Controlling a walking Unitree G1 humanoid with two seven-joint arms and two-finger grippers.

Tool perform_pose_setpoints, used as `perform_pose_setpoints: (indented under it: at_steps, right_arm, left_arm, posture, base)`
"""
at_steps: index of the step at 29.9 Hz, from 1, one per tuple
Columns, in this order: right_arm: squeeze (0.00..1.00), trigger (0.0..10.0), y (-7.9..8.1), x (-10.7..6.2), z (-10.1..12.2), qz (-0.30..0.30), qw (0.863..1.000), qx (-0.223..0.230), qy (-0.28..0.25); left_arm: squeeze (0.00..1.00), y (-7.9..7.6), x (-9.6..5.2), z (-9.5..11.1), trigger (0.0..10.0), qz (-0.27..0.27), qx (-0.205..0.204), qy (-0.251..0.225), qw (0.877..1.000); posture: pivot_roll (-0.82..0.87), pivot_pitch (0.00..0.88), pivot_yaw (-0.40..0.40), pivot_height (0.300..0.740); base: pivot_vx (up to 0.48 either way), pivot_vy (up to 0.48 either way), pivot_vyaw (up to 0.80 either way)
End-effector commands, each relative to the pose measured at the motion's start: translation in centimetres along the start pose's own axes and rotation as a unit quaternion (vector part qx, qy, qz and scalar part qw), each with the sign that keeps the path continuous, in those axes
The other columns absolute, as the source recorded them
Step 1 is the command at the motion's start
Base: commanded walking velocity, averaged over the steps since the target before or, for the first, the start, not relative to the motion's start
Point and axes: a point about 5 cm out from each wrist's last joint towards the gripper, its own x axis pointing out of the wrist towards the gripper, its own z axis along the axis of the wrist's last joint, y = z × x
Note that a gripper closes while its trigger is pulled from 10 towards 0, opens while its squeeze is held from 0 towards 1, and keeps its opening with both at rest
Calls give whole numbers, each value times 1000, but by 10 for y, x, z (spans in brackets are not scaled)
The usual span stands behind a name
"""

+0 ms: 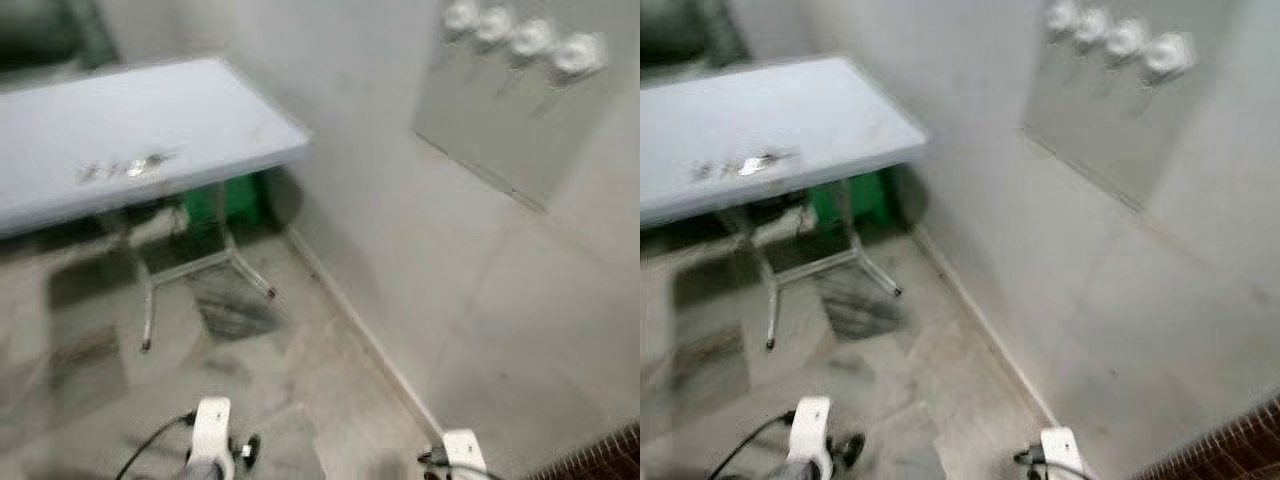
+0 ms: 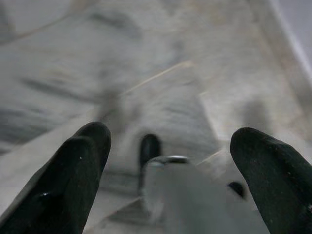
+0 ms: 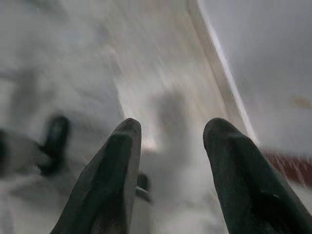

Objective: Hang keys on a hook

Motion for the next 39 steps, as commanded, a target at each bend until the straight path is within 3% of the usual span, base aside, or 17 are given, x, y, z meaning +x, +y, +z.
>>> perform_pose_setpoints:
  at_steps: [1,29,32,35,36,37,38,39]
  right_arm:
    - [0,10000,-7,-4,-12,-11,1000,0,19]
    - [0,10000,-10,-4,-11,-13,1000,-3,19]
    - [0,10000,-10,-4,-10,-12,1000,6,17]
    - [0,10000,-11,-4,-11,-13,999,48,14]
    - [663,10000,-12,-4,-11,-16,999,48,14]
    - [663,10000,-12,-4,-11,-16,999,48,14]
    - [1000,10000,-11,-4,-9,-6,998,64,3]
    - [1000,10000,-12,-4,-8,-9,998,57,6]
  left_arm:
    - [0,-9,2,6,10000,-9,-5,-11,1000]
    - [0,-12,3,6,10000,-10,-15,-11,1000]
    - [0,-13,3,7,10000,-11,-15,-11,1000]
    - [0,-13,3,7,10000,-11,-15,-12,1000]
    - [0,-13,3,7,10000,-11,-15,-12,1000]
    - [0,-13,3,7,10000,-11,-15,-12,1000]
    - [0,-14,3,8,10000,-11,-16,-13,1000]
    - [0,-14,3,8,10000,-12,-16,-14,1000]
  posture:
    - [47,0,-56,740]
    - [44,0,-66,740]
    - [43,0,-66,740]
    - [42,0,-66,740]
    - [42,0,-66,740]
    - [42,0,-66,740]
    - [43,0,-67,740]
    - [43,0,-67,740]
  base:
    - [0,0,800]
    - [0,0,800]
    - [0,0,800]
    - [0,0,0]
    - [0,0,0]
    - [0,0,0]
    - [0,0,0]
    - [0,0,0]
